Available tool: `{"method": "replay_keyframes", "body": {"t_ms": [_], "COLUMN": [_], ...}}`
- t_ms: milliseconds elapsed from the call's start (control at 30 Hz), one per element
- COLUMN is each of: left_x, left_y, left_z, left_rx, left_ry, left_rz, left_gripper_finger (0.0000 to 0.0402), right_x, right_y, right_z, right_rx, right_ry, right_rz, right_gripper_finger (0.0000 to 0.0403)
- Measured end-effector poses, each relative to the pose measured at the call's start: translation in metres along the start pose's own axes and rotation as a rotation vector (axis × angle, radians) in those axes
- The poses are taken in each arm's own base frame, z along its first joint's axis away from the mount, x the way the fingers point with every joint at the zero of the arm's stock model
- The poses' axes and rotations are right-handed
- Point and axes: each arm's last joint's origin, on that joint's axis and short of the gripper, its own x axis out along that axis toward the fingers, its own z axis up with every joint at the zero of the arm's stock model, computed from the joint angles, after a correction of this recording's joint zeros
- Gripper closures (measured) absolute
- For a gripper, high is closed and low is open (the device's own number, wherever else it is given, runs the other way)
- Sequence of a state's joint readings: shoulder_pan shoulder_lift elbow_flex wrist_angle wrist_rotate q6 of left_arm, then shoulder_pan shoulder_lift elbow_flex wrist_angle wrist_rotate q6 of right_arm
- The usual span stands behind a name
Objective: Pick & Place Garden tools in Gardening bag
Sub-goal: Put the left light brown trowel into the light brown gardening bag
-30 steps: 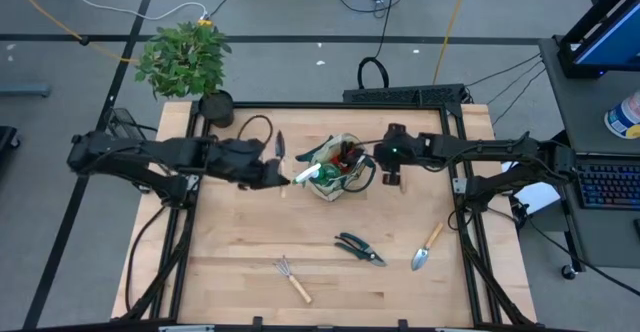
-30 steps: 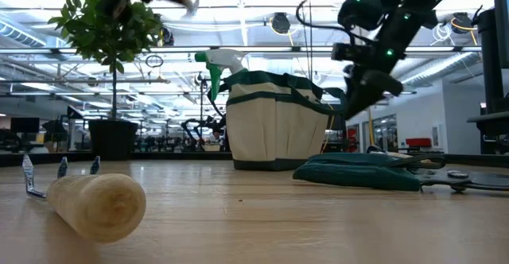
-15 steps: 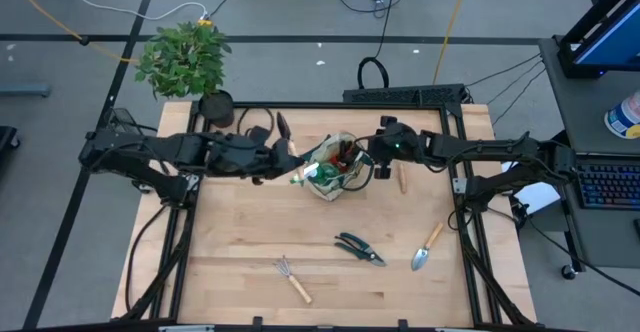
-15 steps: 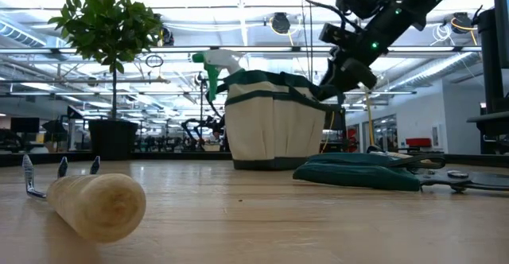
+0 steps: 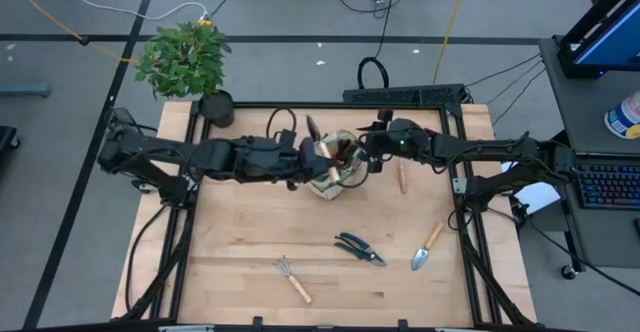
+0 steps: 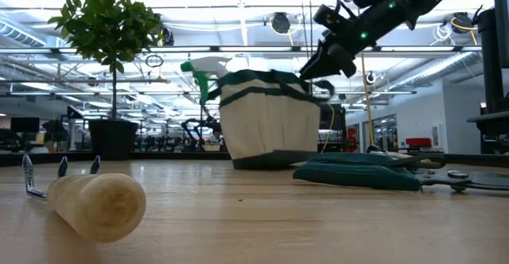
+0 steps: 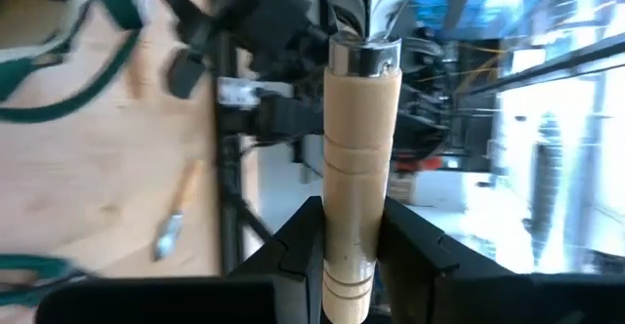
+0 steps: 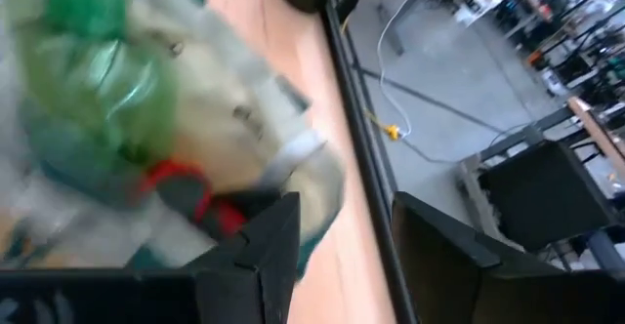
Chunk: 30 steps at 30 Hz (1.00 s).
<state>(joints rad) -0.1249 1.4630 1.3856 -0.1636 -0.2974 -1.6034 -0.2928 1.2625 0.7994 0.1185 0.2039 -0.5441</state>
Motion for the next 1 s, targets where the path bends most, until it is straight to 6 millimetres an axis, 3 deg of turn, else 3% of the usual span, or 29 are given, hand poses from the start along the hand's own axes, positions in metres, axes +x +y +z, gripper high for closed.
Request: {"method": "replay_keyframes", "body": {"t_ms": [533, 1000], "left_x": [0.007, 0.006], "left_y": [-0.003, -0.004], "left_z": [-0.002, -0.003], "left_rx": [-0.038, 0.017], "left_ry": [-0.017, 0.016], "left_rz": [-0.06, -0.068], "left_gripper_finger": [0.0327, 0.0327], "right_x": [-0.001, -0.009], "right_y": [-0.007, 0.02], "right_z": [0.011, 0.027], "right_rx": [0.024, -0.104], "right_ry": [-0.115, -0.183], "right_rz": [-0.068, 0.013], "right_gripper_finger": [0.0245, 0.0245]}}
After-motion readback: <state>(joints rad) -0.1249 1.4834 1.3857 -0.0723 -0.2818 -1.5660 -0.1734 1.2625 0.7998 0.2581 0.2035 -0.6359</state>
